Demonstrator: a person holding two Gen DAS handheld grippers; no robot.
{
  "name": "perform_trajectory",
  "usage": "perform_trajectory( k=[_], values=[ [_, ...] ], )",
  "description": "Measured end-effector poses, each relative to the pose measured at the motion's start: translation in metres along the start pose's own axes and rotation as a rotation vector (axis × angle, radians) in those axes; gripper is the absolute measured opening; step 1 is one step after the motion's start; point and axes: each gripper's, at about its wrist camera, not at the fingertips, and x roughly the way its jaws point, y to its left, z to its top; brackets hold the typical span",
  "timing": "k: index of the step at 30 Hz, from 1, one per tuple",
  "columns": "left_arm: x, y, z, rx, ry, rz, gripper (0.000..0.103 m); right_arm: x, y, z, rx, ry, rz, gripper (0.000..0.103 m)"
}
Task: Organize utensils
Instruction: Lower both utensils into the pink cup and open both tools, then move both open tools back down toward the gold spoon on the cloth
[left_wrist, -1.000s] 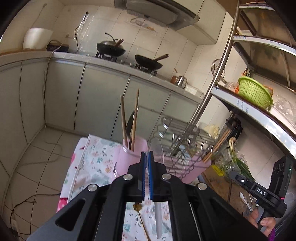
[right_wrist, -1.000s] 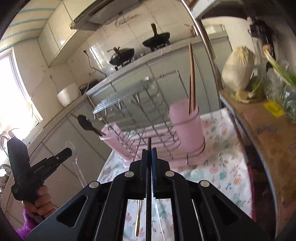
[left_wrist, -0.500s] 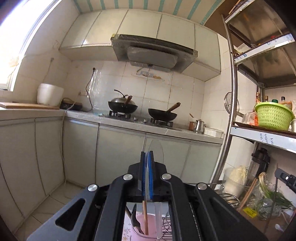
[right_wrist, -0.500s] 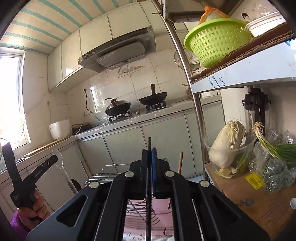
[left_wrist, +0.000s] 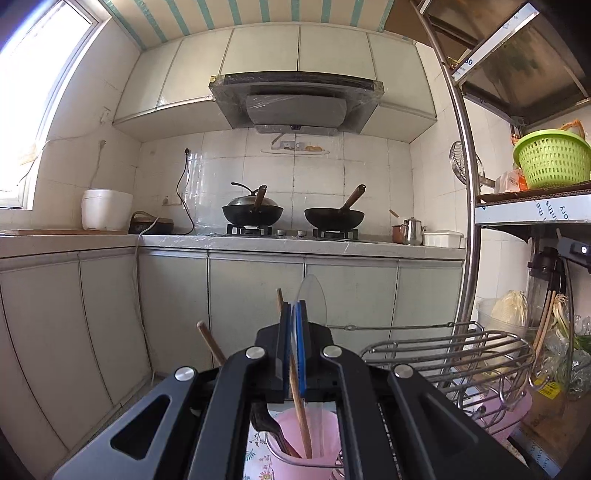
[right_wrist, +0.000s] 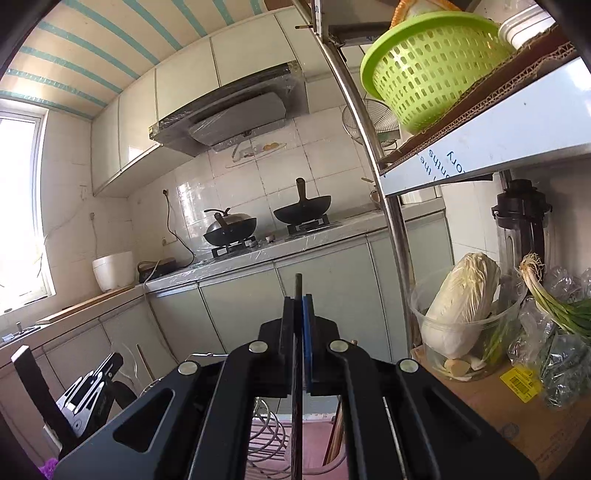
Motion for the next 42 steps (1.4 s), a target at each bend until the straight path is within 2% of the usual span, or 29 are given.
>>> perform_trajectory(
  k=[14,26,31,38,41,42],
  values=[
    [-0.007,0.024,-0.03,-0.065,0.037,-0.013,0.002,0.037,0.01,-0.013,-0.115,-0.119,-0.053,0.005],
    [0.012,0.037,-0.036,-0.111,0.119,-0.048,0.002,0.023,-0.006,-0.064,-0.061,0.001,-0.081,0.005],
    [0.018,0.041,-0.045,-0.14,0.18,-0.061,0.002,0.022,-0.019,-0.08,0.007,0.079,-0.086,0.005],
    [0.018,0.04,-0.049,-0.147,0.223,-0.08,0.002,0.015,-0.022,-0.096,0.038,0.13,-0.101,0.005],
    [0.016,0.039,-0.049,-0.137,0.235,-0.082,0.006,0.015,-0.024,-0.099,0.054,0.15,-0.107,0.005],
    [0.015,0.039,-0.049,-0.131,0.24,-0.082,0.01,0.015,-0.024,-0.099,0.055,0.154,-0.108,0.005]
  ],
)
